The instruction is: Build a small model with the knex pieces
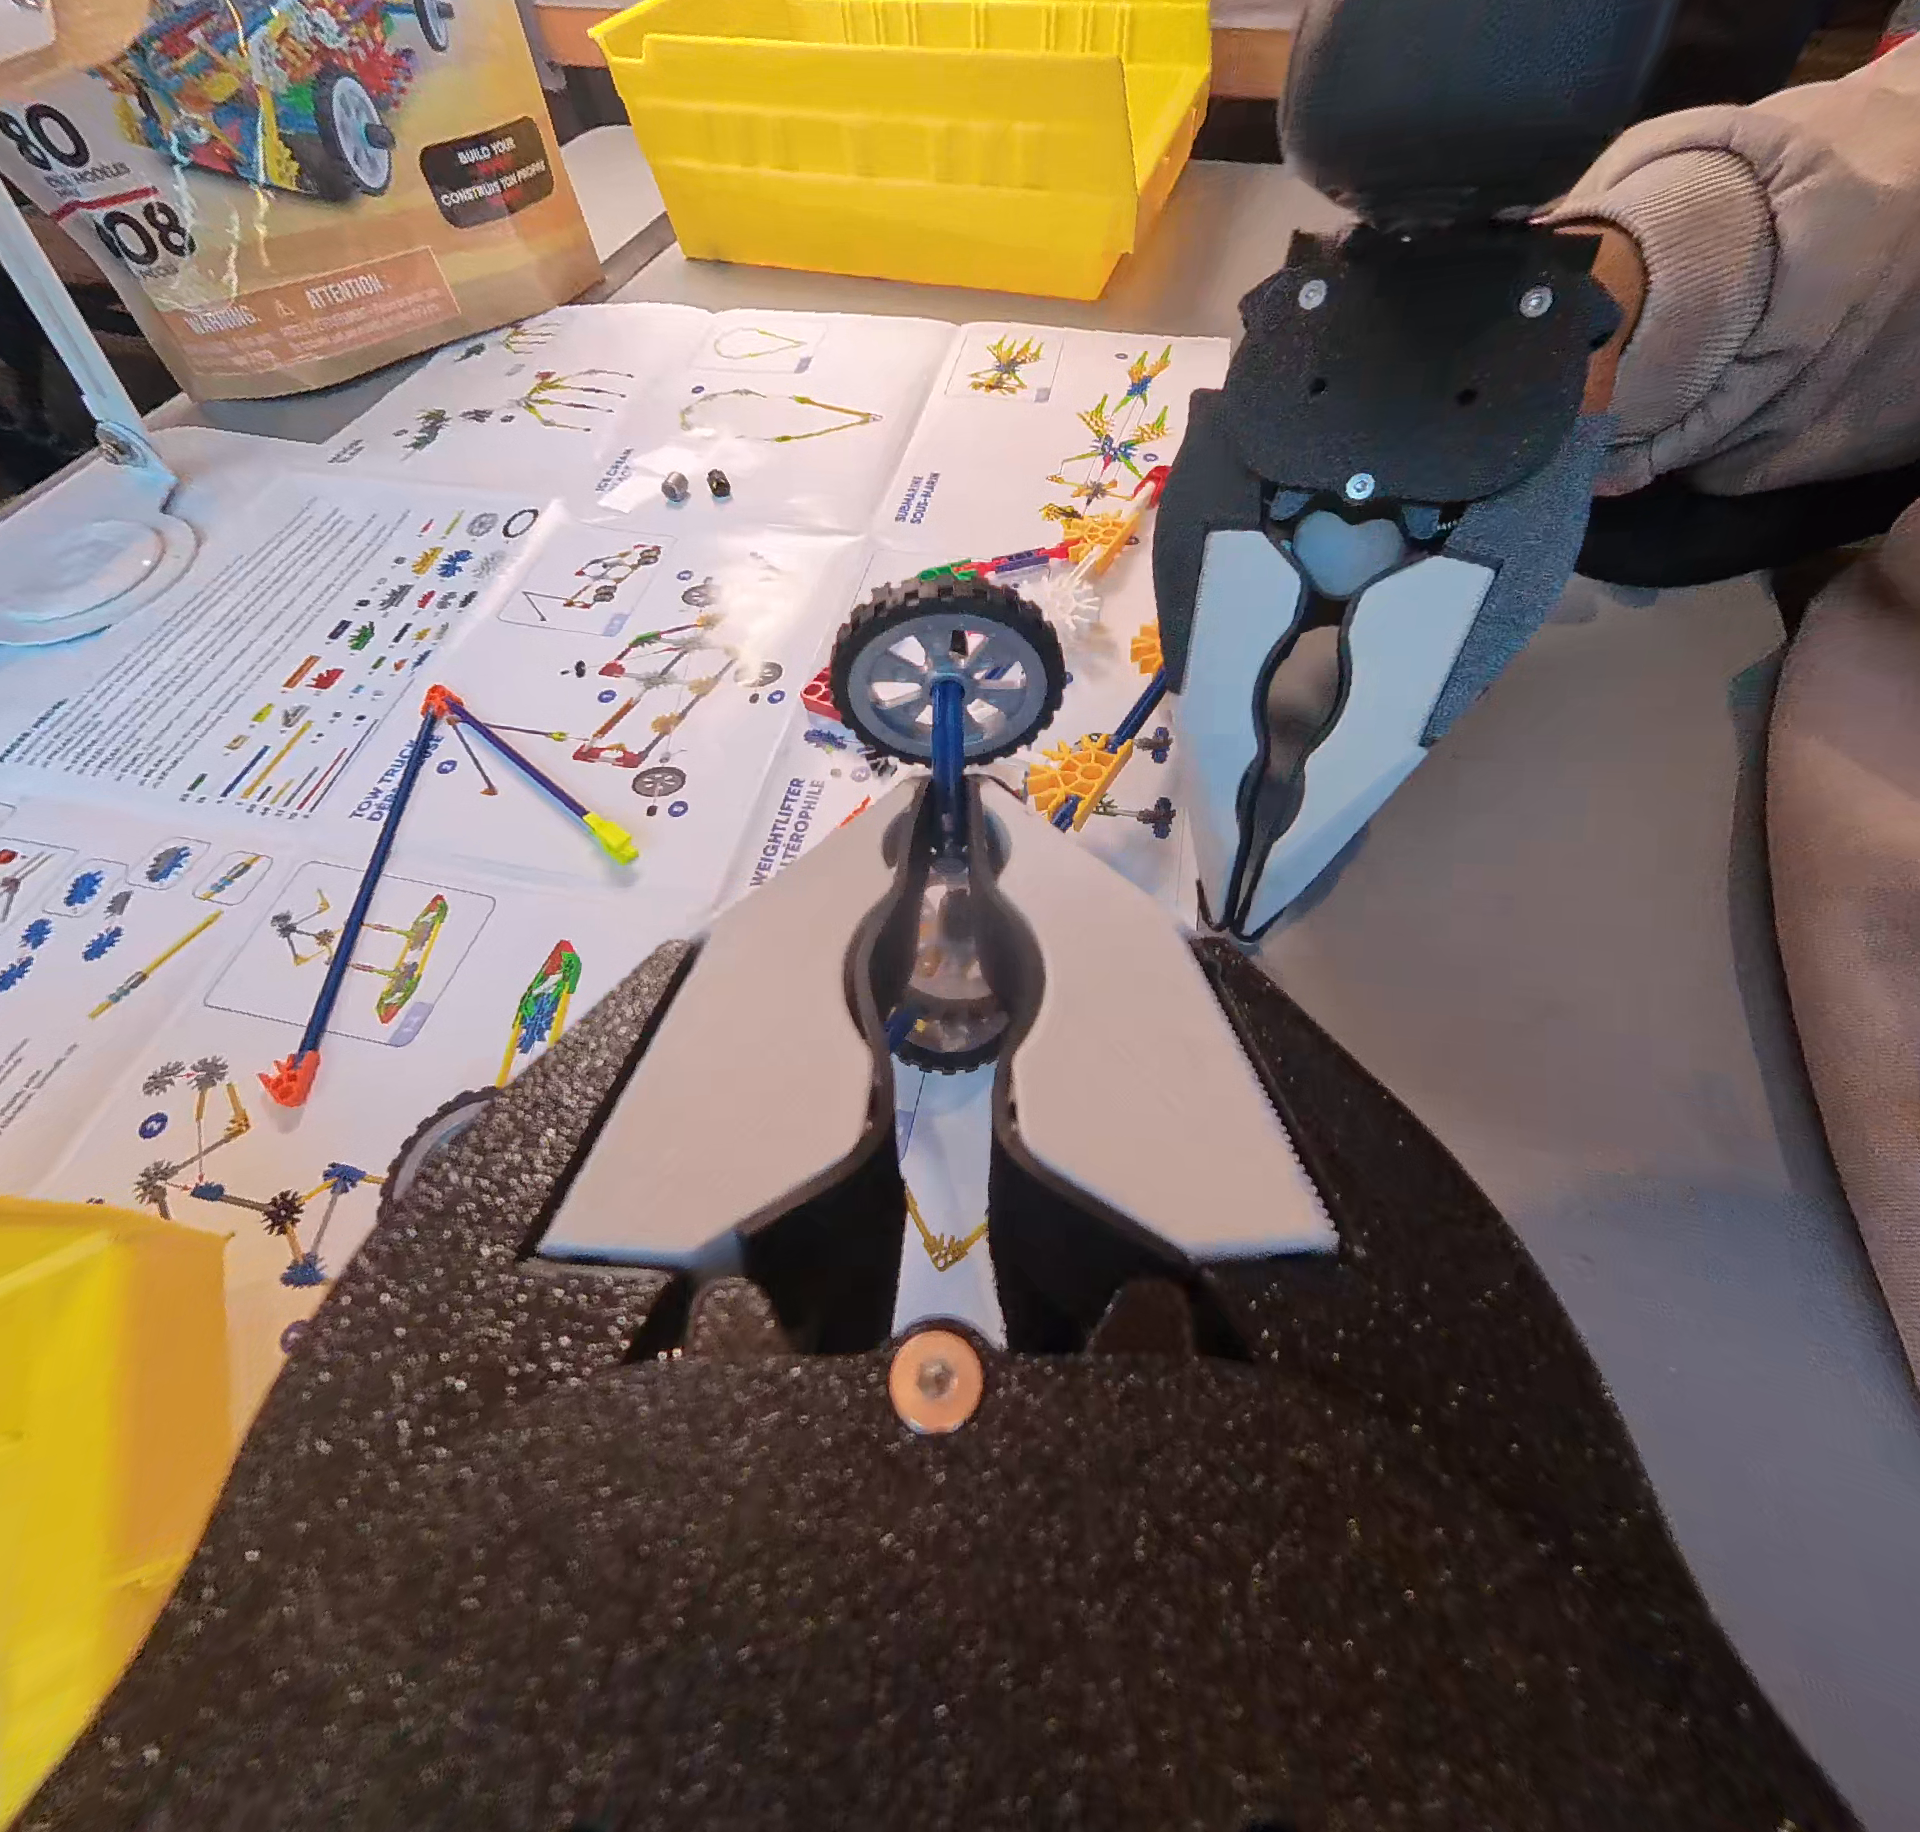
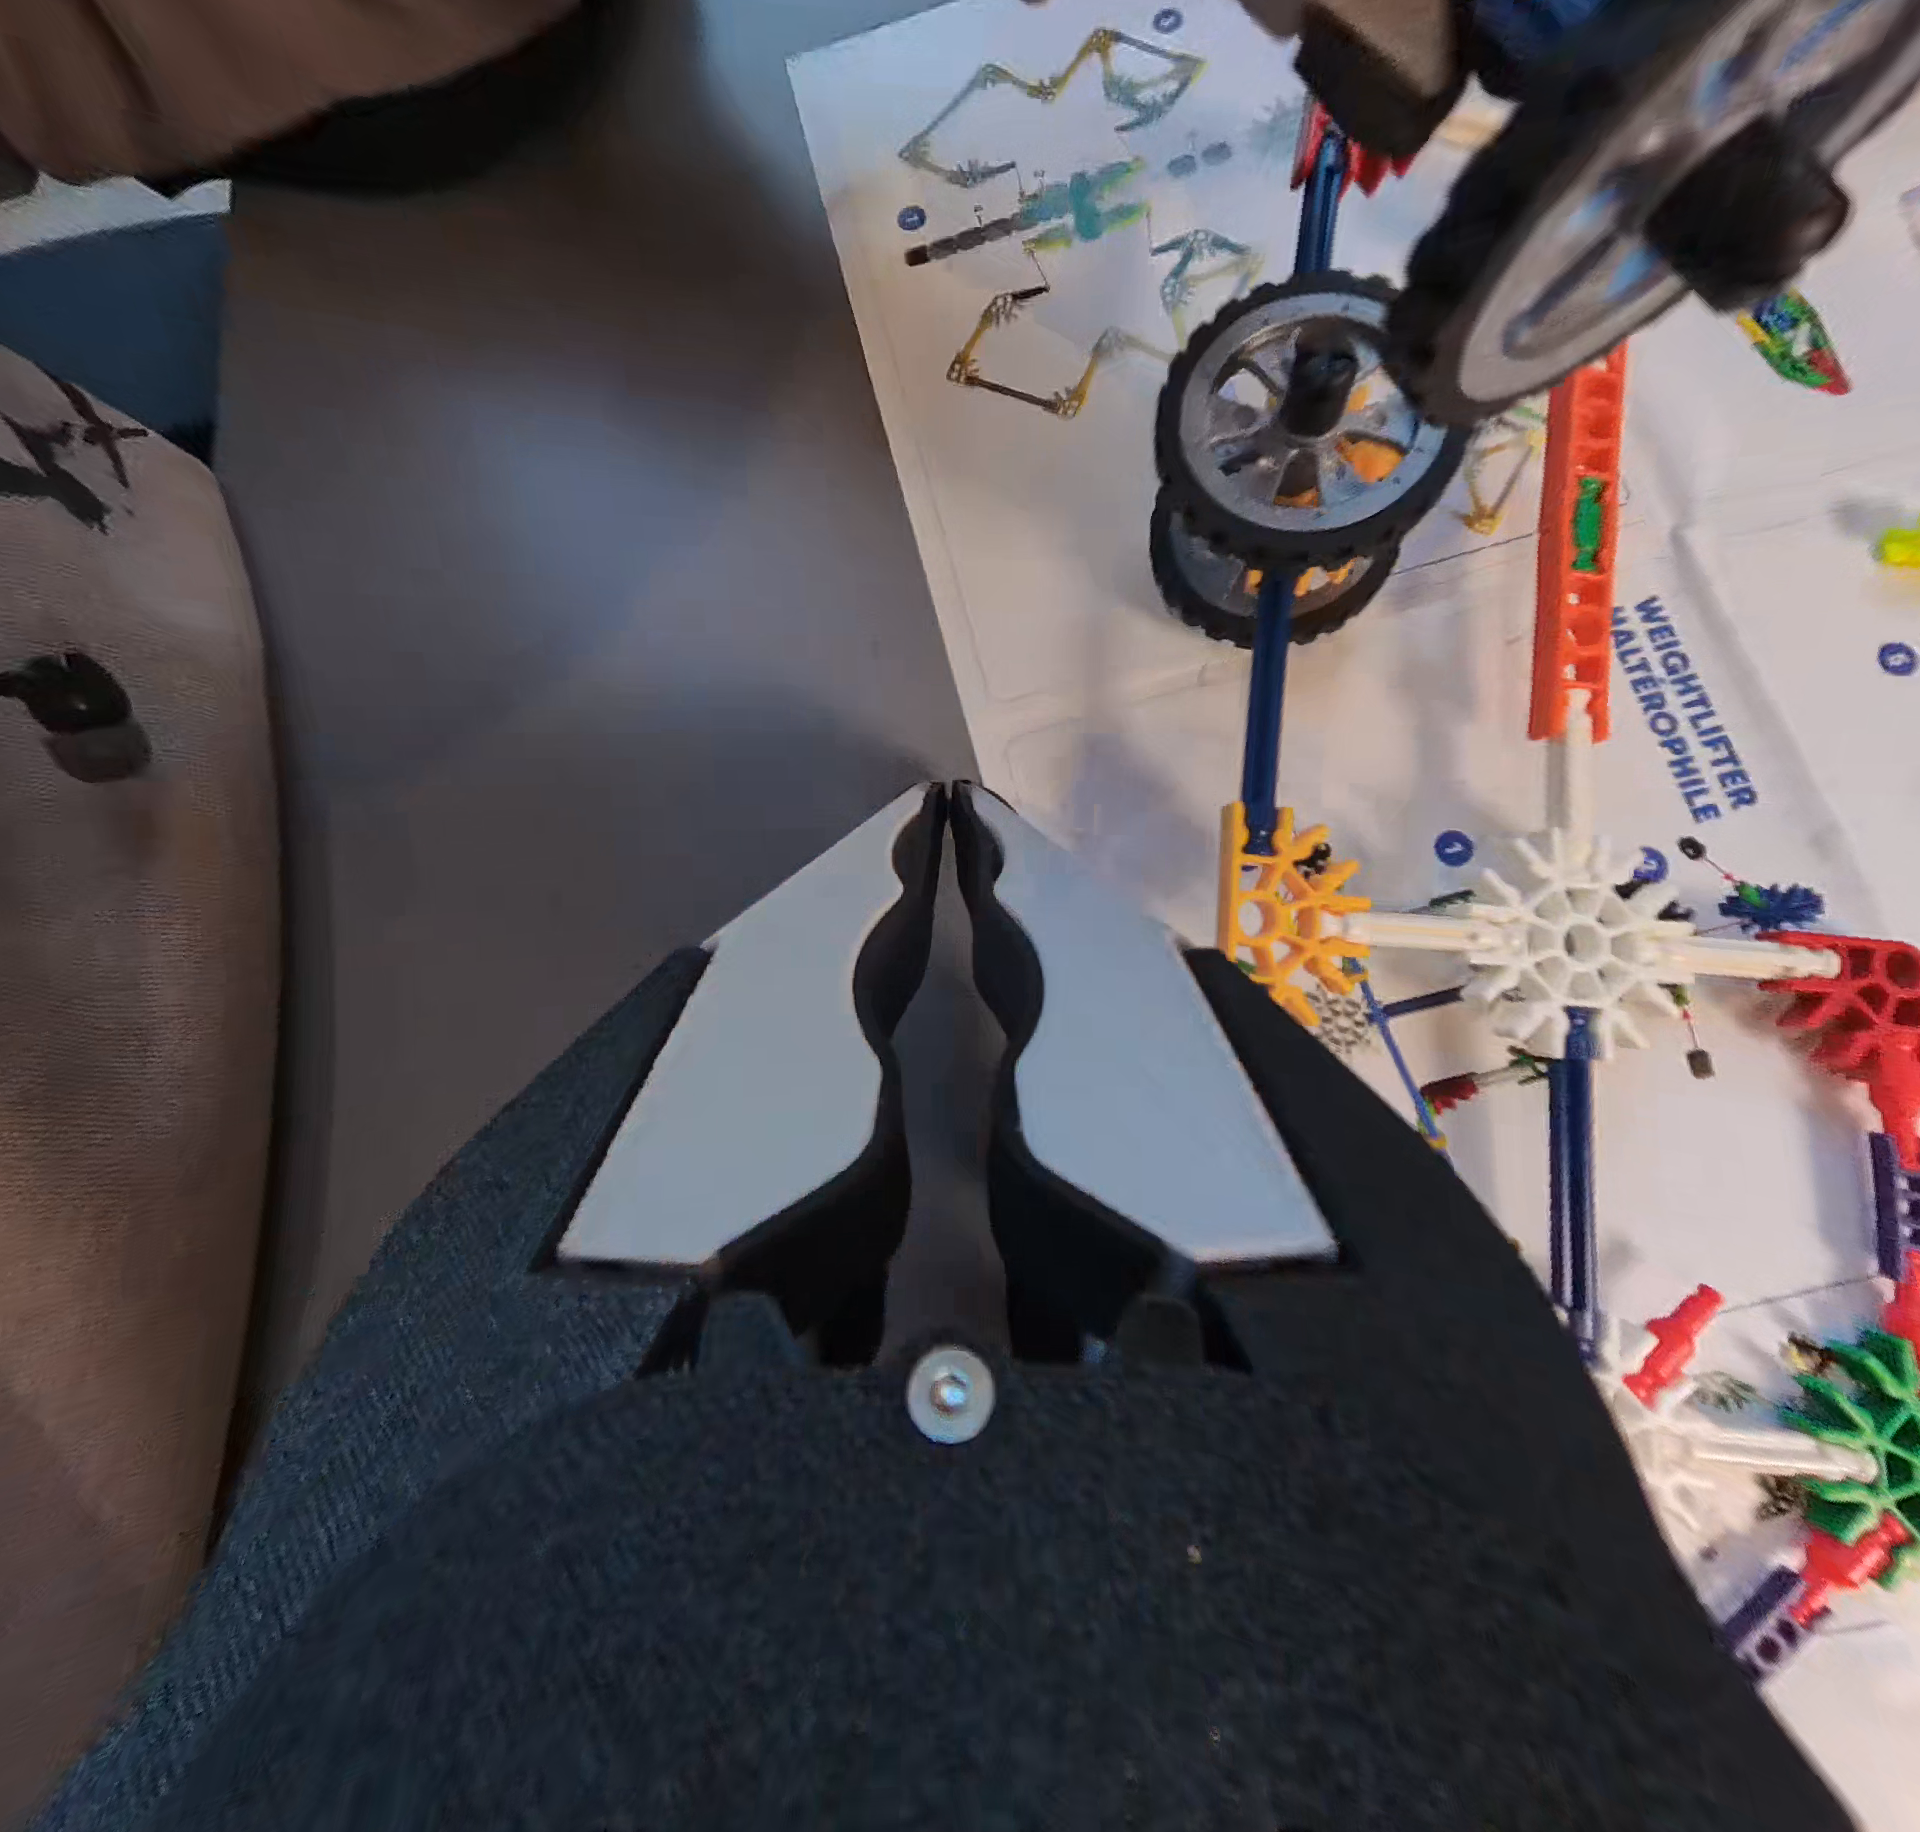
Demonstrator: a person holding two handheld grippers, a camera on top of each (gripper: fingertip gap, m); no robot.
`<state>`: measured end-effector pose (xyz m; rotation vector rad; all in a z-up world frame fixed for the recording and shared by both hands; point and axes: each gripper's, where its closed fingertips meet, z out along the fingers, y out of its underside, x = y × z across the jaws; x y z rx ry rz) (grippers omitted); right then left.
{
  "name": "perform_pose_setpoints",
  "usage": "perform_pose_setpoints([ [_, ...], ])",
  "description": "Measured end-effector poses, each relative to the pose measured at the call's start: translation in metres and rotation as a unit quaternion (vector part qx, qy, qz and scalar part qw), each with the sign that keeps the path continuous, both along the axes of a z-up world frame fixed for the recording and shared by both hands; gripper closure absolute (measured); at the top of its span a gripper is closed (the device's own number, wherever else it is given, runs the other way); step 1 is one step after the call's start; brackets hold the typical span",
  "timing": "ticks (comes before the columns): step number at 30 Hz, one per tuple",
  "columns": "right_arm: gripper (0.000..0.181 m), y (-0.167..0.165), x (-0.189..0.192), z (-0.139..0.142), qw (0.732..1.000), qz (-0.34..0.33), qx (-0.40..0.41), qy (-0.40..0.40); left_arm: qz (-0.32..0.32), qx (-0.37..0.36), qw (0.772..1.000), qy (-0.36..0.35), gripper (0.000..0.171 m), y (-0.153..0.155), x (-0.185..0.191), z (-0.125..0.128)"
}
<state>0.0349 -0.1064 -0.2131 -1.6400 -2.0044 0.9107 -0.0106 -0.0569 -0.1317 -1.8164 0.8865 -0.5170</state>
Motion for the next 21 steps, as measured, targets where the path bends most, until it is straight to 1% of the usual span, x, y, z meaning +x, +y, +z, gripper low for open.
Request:
perform_pose_setpoints([
  [1,0.181,-0.002,0.001,0.000,1.000,0.006,0.007,-0.007,0.000,-0.002,1.000,-0.001,0.169,0.000,0.000,-0.001],
  [3,0.173,-0.001,0.002,0.001,1.000,0.012,0.023,-0.007,0.000,-0.003,1.000,0.000,0.169,0.000,0.000,-0.002],
  [5,0.165,-0.001,0.004,0.001,1.000,0.017,0.016,-0.011,-0.001,-0.003,1.000,-0.001,0.169,0.000,0.001,-0.002],
  [9,0.158,-0.002,0.006,0.010,1.000,0.024,-0.006,0.010,-0.003,-0.006,1.000,0.000,0.169,0.000,0.002,-0.004],
  [12,0.147,-0.004,0.010,0.019,0.999,0.040,-0.020,0.024,-0.008,-0.011,1.000,-0.001,0.169,-0.001,0.004,-0.007],
  [15,0.147,0.008,0.009,0.038,0.997,0.032,-0.019,0.069,-0.035,-0.002,0.999,-0.007,0.169,-0.008,0.012,-0.004],
  [18,0.145,0.026,0.008,0.069,0.988,0.016,-0.032,0.153,-0.068,0.011,0.998,-0.007,0.169,-0.018,0.024,0.000],
  [20,0.136,0.033,0.010,0.086,0.978,0.015,-0.054,0.202,-0.086,0.016,0.996,-0.009,0.169,-0.024,0.032,0.001],
  [21,0.127,0.031,0.012,0.091,0.974,0.027,-0.063,0.215,-0.092,0.016,0.996,-0.009,0.169,-0.026,0.036,0.001],
])
